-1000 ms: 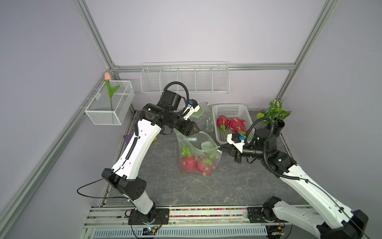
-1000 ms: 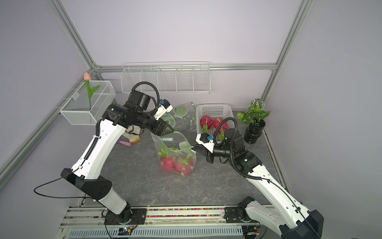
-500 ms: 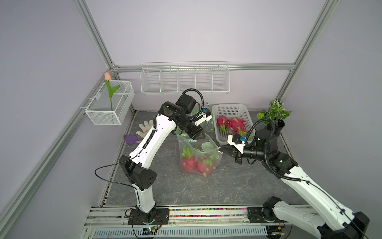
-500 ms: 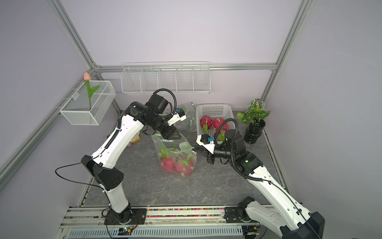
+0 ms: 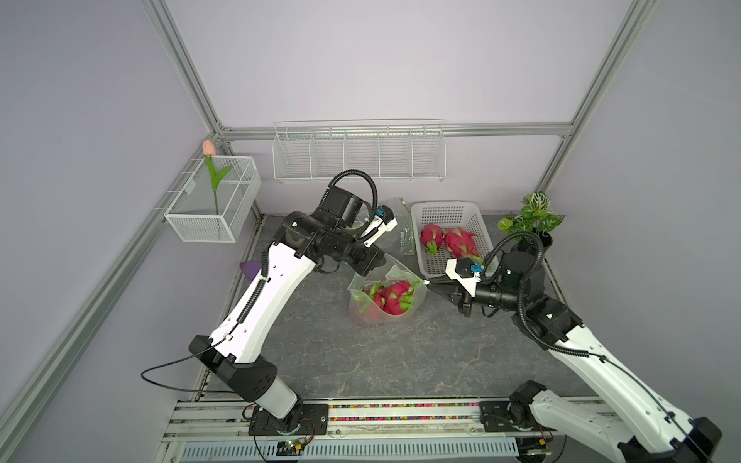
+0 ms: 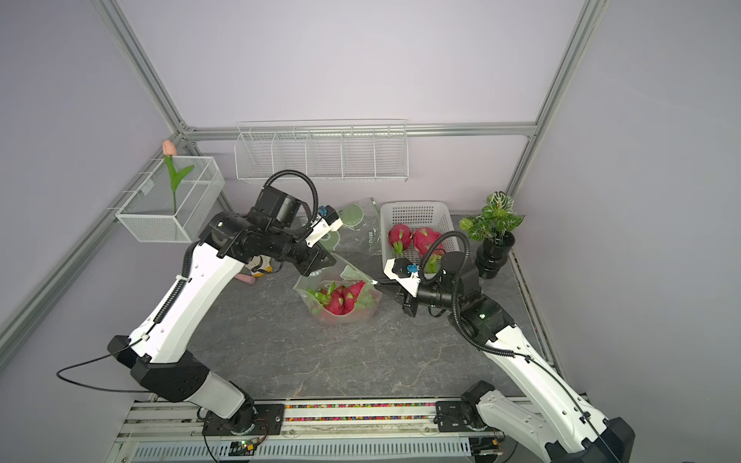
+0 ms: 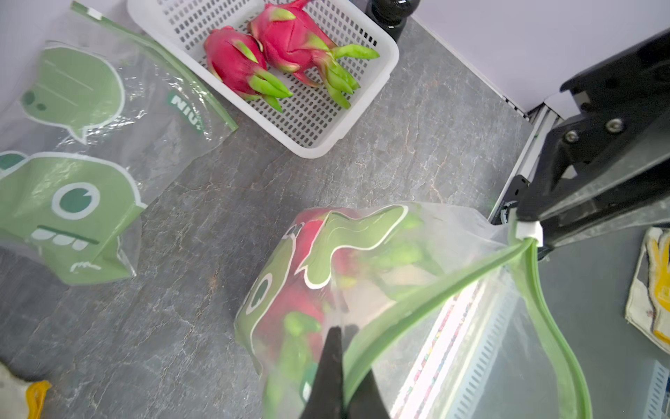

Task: Open the zip-top bag and take out the dragon fruit
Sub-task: Adjust the zipper food storage bag at the center of the board.

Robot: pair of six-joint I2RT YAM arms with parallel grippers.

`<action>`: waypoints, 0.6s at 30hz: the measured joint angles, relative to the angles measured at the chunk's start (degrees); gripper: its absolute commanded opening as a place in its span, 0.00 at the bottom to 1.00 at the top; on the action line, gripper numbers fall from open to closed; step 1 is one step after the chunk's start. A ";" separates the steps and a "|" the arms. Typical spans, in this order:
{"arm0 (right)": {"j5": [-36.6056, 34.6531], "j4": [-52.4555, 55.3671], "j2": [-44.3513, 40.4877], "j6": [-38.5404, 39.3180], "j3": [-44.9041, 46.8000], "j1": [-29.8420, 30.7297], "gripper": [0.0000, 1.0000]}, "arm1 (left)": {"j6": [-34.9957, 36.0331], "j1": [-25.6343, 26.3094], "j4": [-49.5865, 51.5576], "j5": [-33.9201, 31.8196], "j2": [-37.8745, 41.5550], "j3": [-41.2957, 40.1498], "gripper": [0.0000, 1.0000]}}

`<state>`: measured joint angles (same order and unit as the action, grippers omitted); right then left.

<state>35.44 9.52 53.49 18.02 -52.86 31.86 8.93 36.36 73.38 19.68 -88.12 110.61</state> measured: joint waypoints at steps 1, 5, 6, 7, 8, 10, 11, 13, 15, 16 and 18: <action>0.02 -0.28 -0.61 -0.46 0.00 0.00 0.36 | -1.46 -0.04 -1.05 -1.55 1.51 -1.42 0.00; 0.11 -1.62 -1.92 -3.69 -0.07 0.00 0.50 | -8.09 -0.37 -3.48 -9.29 6.34 -5.42 0.00; 0.20 -2.10 -2.05 -4.76 -0.07 0.00 0.52 | -9.75 -0.50 -3.67 -11.67 7.19 -5.88 0.00; 0.33 -2.62 -2.16 -5.70 -0.07 0.00 0.53 | -11.26 -0.61 -3.61 -14.32 7.76 -5.95 0.00; 0.57 -3.04 -2.21 -6.45 -0.07 0.00 0.54 | -12.41 -0.70 -3.61 -16.48 8.13 -5.95 0.00; 0.92 -3.78 -2.27 -8.46 -0.11 0.00 0.54 | -14.73 -0.79 -3.10 -21.16 8.76 -5.95 0.00; 0.98 -3.89 -2.27 -9.40 -0.26 0.00 0.54 | -16.00 -0.79 -2.58 -23.54 9.01 -5.95 0.00; 0.87 -3.85 -2.16 -11.61 -0.81 0.00 0.56 | -18.14 -0.79 -1.49 -27.63 9.51 -6.05 0.00; 0.55 -3.61 -1.66 -14.10 -2.21 0.00 0.56 | -20.26 -0.79 -1.22 -30.73 10.36 -6.84 0.00; 0.35 -3.37 -1.20 -15.45 -3.26 0.00 0.57 | -21.51 -0.81 -1.25 -32.22 10.99 -7.56 0.00; -0.15 -2.47 0.24 -18.56 -5.95 0.00 0.56 | -24.11 -0.83 -1.42 -34.58 12.46 -9.46 0.00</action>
<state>35.29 7.05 53.74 -0.54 -58.81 31.86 -15.18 35.53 71.96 -14.90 -75.66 101.14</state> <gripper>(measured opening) 0.564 0.043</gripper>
